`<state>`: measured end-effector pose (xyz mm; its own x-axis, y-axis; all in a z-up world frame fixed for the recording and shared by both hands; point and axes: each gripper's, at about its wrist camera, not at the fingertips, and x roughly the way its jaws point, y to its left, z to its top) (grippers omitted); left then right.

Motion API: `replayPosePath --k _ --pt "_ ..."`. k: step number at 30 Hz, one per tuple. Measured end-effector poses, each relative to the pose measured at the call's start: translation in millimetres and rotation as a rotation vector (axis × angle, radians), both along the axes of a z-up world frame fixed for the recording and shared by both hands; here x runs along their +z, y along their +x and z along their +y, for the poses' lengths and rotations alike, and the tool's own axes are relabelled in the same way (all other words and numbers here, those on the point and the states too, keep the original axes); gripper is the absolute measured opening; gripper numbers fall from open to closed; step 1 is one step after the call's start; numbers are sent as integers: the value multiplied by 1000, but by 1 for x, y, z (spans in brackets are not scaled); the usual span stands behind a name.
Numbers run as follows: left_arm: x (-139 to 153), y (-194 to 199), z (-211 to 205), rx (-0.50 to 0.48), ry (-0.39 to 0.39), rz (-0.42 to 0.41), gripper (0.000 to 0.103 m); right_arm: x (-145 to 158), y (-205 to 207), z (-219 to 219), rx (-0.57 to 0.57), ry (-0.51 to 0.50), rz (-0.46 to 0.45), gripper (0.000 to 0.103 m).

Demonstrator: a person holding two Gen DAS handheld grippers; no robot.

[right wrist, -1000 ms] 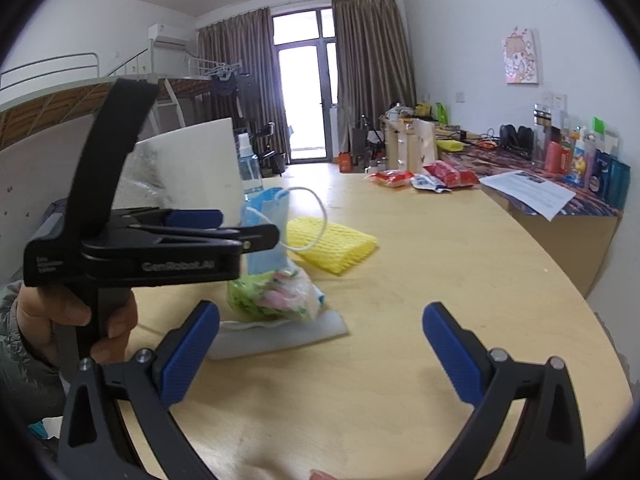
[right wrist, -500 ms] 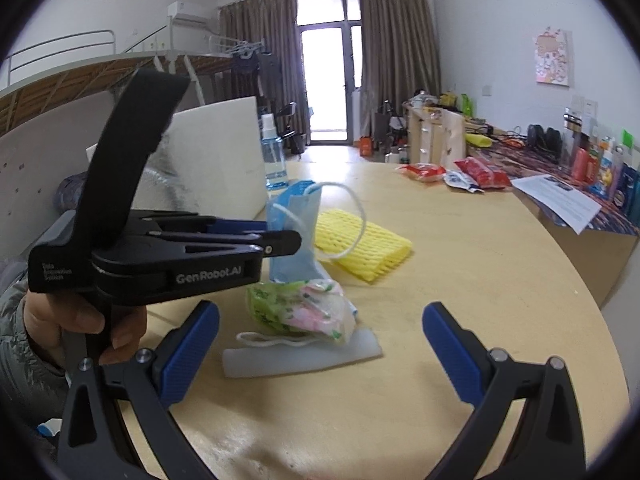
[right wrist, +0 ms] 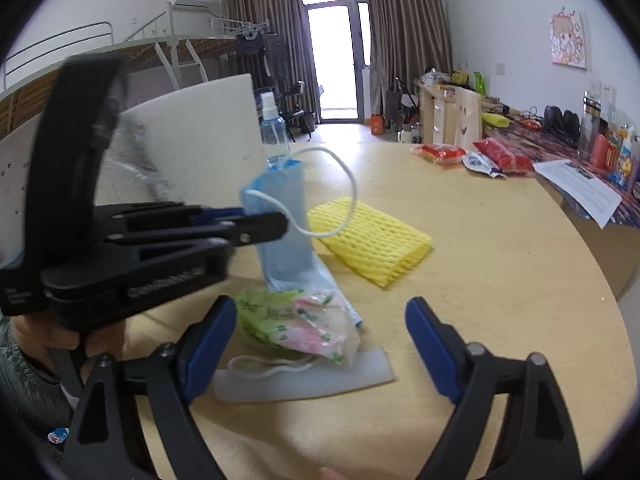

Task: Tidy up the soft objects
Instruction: 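Close the left gripper on the blue mask while the right gripper grasps the green snack bag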

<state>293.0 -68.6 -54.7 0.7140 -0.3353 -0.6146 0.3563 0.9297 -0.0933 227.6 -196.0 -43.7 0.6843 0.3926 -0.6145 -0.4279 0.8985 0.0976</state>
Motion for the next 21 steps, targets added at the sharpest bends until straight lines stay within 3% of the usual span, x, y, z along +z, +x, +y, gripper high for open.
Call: replayPosePath --k 7,12,21 --pt "-2 5 1 1 7 13 16 -5 8 6 27 -11 38 84" --pt "-2 6 -2 -11 6 16 16 -5 7 12 33 -35 38 65" --pt "-1 3 -1 -11 9 1 16 -6 -2 19 43 -61 37 47"
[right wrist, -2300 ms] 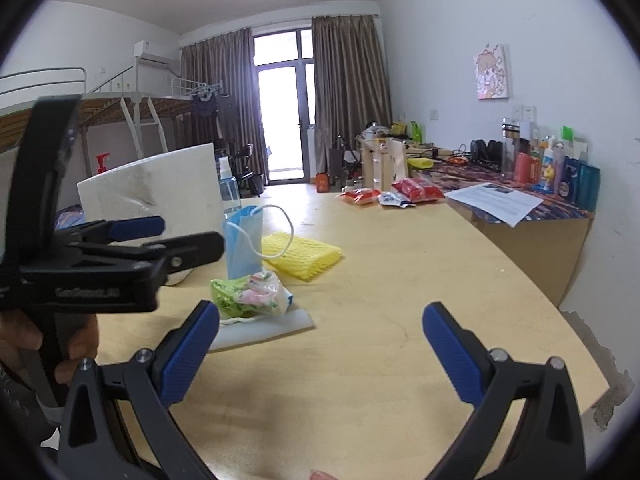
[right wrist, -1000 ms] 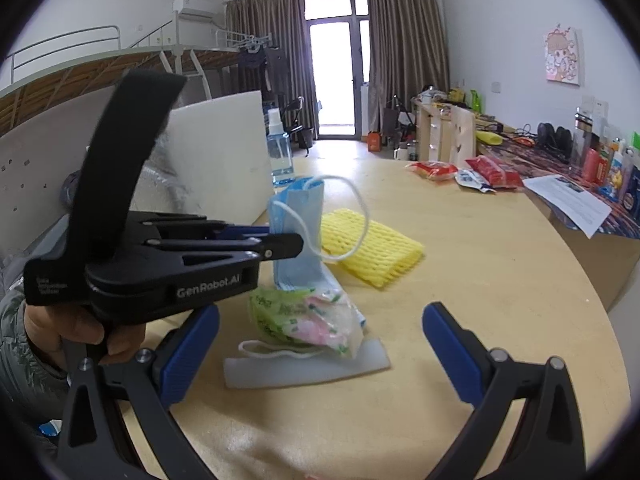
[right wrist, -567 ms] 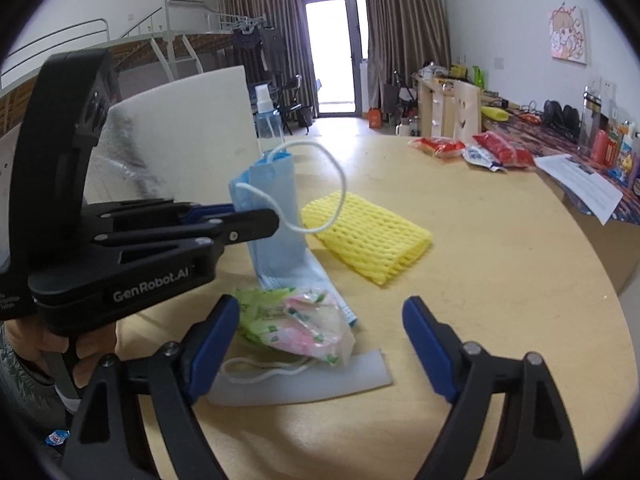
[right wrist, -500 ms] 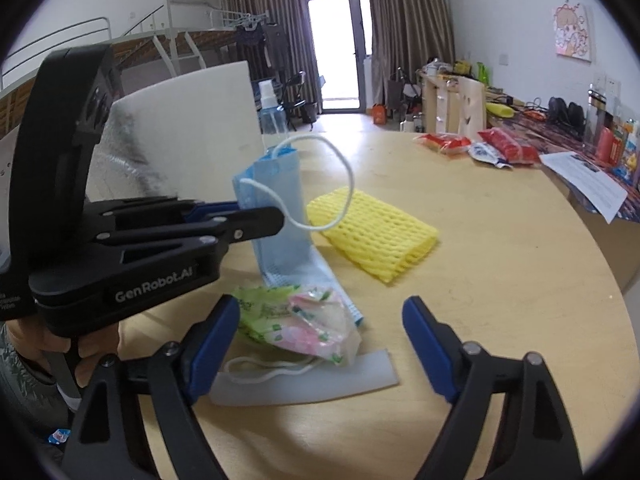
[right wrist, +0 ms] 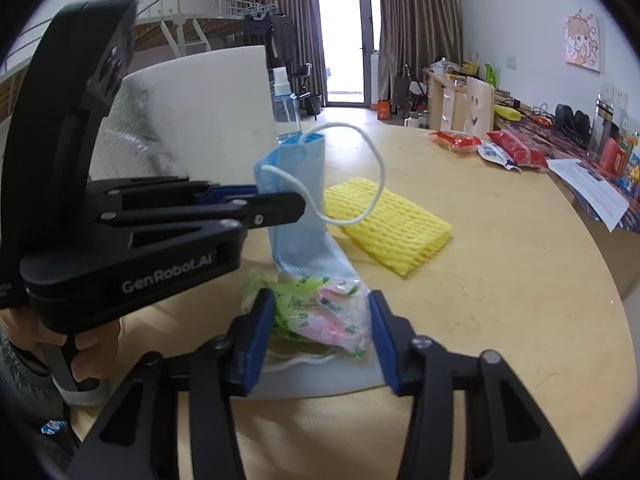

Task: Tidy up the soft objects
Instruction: 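Close the left gripper on the blue mask while the right gripper grasps the green snack bag, then lift the mask with the left gripper while the right gripper lifts the snack bag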

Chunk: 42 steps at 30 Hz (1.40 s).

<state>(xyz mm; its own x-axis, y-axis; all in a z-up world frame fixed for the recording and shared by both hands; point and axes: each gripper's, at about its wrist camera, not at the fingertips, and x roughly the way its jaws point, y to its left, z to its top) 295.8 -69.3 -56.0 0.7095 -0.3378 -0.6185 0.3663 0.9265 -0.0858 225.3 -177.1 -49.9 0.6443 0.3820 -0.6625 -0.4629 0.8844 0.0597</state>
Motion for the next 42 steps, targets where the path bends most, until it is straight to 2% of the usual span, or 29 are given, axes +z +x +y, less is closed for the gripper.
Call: replayPosePath --k 5,6,24,27,31,37,41,42 --pt "1 -4 1 -1 1 -16 16 1 -7 2 1 -5 -18 37" --pt "2 -4 0 -3 3 -17 16 2 -9 2 0 -5 -26 21" --pt "15 -22 4 -12 -21 -89 16 25 -26 -13 -85 5 -115 20" --pt "21 -27 5 -19 -35 -108 13 28 -26 -18 -104 11 -125 20" --pt "26 -34 0 -35 -16 -137 13 31 -30 -24 -125 14 -140 20" --pt "16 -31 -4 -49 18 -98 14 28 -31 -29 -124 19 -134 20" --pt "7 -20 -6 -31 31 -49 28 24 -30 -35 -137 33 -124 20" --pt "5 -16 -6 -29 30 -34 28 24 -30 -36 -139 37 -124 20"
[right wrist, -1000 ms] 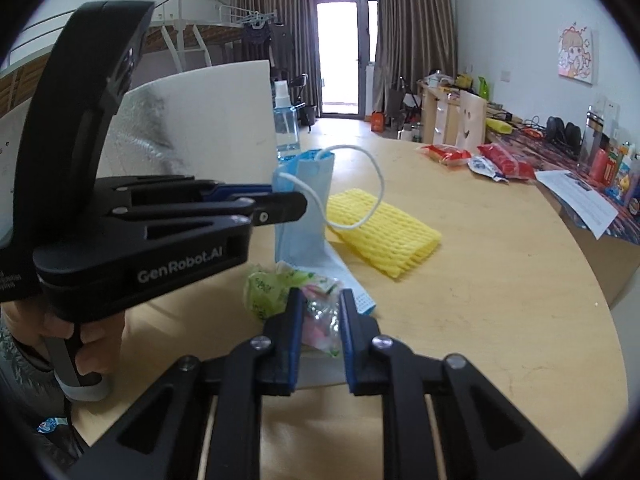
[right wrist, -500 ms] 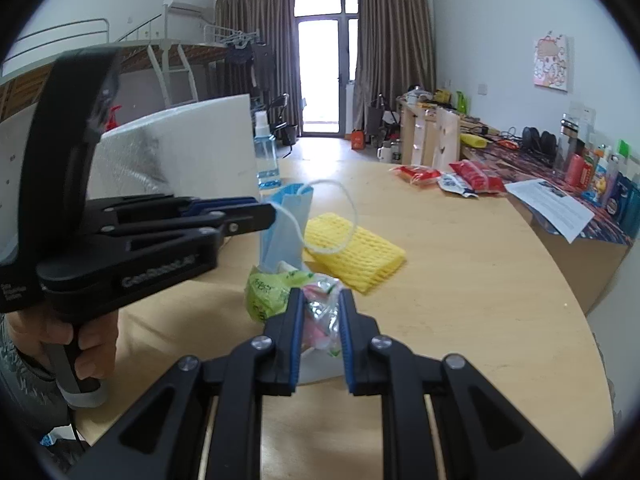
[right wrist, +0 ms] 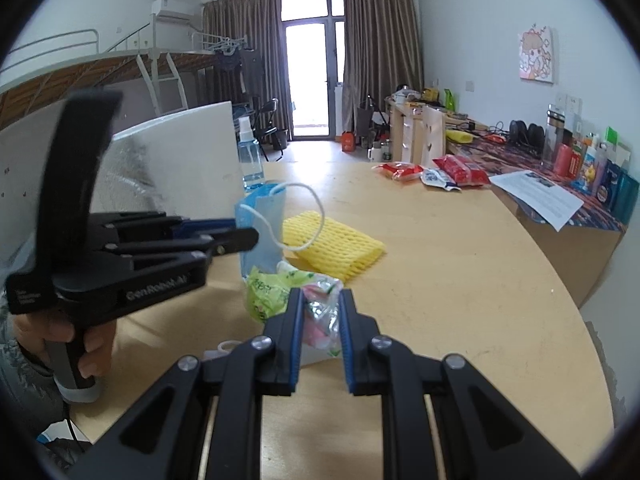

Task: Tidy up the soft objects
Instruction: 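Lift the mask with the left gripper while the right gripper lifts the snack bag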

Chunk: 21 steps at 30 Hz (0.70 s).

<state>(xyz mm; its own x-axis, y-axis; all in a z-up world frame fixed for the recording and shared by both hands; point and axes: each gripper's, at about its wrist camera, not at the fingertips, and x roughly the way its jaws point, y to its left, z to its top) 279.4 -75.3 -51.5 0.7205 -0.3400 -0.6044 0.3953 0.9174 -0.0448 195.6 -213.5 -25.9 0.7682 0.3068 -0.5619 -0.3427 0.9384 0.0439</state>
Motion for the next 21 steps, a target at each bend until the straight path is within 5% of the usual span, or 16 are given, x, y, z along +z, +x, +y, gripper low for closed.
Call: replayPosePath --k 7,9,12,21 --pt "-11 11 -13 -18 51 39 27 1 -2 -6 4 29 -15 20" --pt "-14 16 -13 -18 47 63 8 2 -3 -9 -4 39 -19 20" --pt "-16 19 -13 -11 60 64 3 1 -6 -12 -18 44 -23 20" --pt "17 -11 -11 -28 30 -74 3 15 -15 -17 -51 48 -63 20"
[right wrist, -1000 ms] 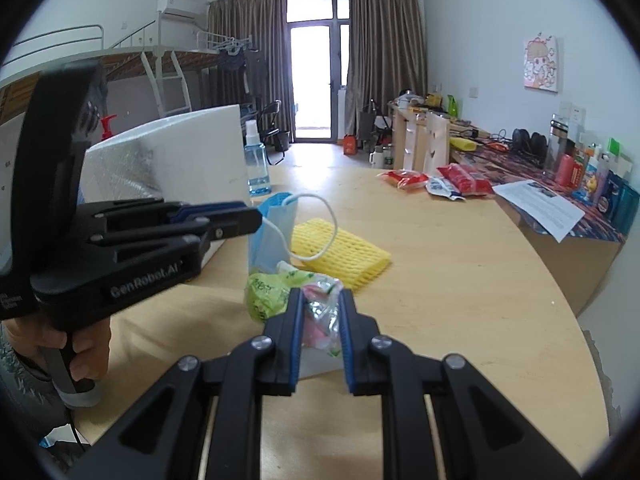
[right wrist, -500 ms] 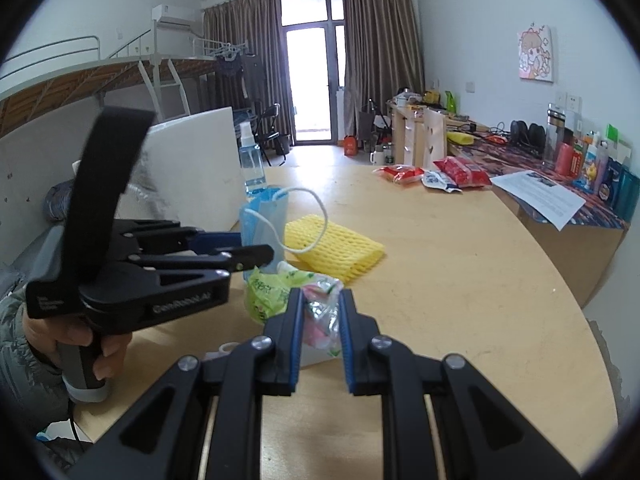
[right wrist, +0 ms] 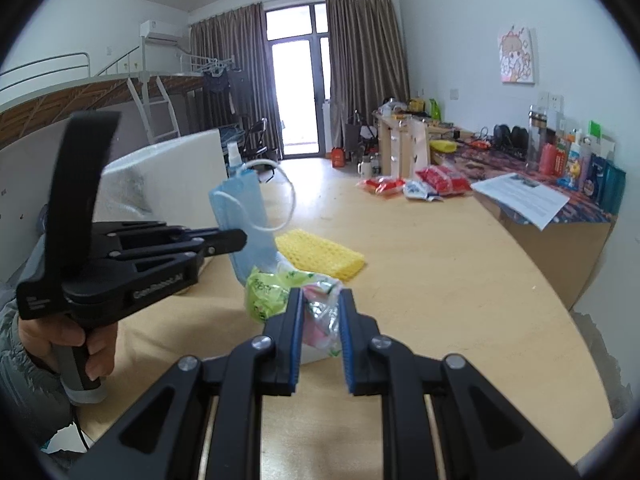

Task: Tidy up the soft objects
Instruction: 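Lift the mask with the left gripper while the right gripper lifts the snack bag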

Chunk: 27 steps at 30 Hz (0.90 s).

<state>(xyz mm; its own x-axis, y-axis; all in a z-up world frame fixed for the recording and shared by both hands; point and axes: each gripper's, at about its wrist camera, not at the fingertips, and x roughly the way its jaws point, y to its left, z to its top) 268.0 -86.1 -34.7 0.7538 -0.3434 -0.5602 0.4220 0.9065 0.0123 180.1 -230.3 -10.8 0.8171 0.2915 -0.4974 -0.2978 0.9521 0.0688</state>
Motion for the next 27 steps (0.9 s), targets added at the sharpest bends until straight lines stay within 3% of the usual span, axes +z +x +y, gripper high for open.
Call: replayPosePath --k 12,17,27 --pt "51 -62 29 47 -92 -177 3 37 -30 1 -12 -4 -117 20" --pt "68 -88 47 104 -93 -250 3 50 -41 3 -7 -5 -164 20" --pt "84 -121 64 160 -101 -318 3 61 -61 17 27 -11 -211 20"
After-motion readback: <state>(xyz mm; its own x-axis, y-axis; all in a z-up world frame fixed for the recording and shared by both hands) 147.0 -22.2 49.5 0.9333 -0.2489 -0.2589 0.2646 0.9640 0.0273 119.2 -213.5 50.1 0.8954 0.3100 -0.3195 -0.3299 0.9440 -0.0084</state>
